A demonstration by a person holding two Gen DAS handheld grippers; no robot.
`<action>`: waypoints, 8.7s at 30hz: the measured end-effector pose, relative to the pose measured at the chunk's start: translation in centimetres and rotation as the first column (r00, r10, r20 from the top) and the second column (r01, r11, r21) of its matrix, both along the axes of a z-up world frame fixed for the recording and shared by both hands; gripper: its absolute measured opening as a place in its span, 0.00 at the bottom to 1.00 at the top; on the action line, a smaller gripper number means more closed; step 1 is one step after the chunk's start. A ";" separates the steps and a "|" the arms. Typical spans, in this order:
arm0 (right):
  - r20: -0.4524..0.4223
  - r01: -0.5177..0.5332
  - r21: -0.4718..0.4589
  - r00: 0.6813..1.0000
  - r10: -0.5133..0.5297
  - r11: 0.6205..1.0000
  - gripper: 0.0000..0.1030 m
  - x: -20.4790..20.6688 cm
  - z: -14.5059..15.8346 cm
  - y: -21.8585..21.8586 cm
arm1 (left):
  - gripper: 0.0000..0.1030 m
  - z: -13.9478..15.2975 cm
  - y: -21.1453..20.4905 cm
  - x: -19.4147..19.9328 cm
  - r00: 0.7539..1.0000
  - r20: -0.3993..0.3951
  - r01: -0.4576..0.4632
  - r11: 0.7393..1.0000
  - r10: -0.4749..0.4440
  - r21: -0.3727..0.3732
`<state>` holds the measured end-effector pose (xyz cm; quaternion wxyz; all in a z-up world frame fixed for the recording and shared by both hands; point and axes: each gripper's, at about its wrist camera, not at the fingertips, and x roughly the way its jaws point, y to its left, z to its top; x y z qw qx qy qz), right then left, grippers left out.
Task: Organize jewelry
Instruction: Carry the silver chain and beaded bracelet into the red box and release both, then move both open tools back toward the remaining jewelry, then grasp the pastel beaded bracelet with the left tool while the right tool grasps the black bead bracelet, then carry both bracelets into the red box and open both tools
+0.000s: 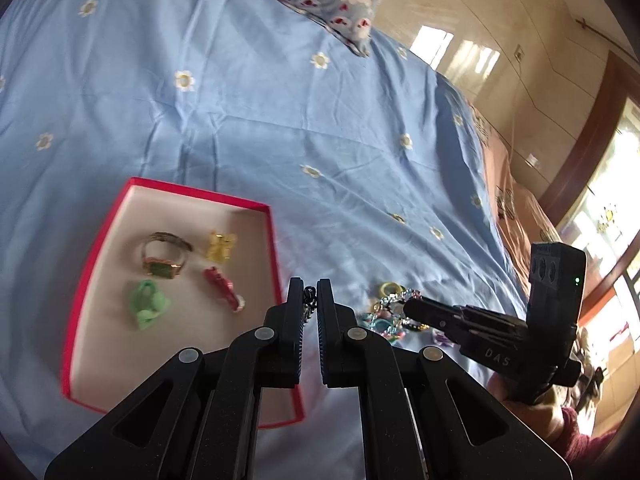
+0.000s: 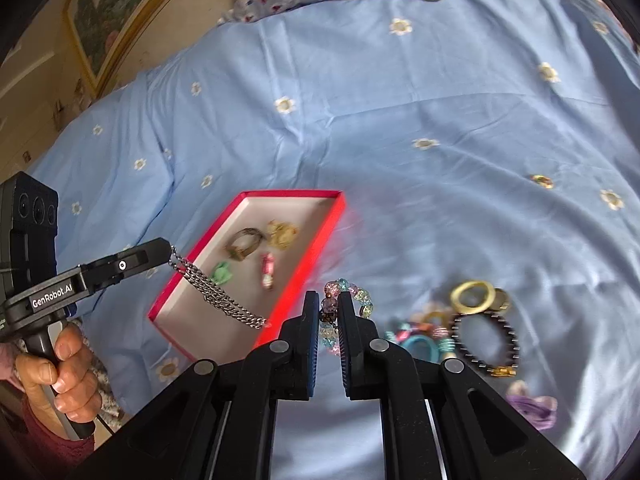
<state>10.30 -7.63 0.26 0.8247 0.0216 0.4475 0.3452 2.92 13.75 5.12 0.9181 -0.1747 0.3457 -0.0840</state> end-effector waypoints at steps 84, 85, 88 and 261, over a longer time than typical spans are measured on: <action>-0.086 -0.079 0.001 0.993 0.079 0.997 0.43 -1.3 -4.3 5.5 | 0.38 -7.8 4.4 -1.2 0.956 -0.193 -0.200 0.971 0.222 0.128; -0.084 -0.065 -0.001 0.994 0.065 0.998 0.43 -1.2 -4.2 4.7 | 0.38 -7.8 4.0 -1.2 0.958 -0.194 -0.192 0.974 0.213 0.123; -0.079 -0.013 -0.010 0.997 0.012 1.000 0.43 -1.3 -3.9 1.8 | 0.38 -7.7 2.2 -1.0 0.966 -0.196 -0.148 0.982 0.169 0.117; -0.145 -0.219 -0.087 0.968 0.205 0.972 0.15 -1.5 -8.0 12.9 | 0.33 -11.1 9.3 -2.1 0.921 -0.258 -0.254 0.952 0.292 0.169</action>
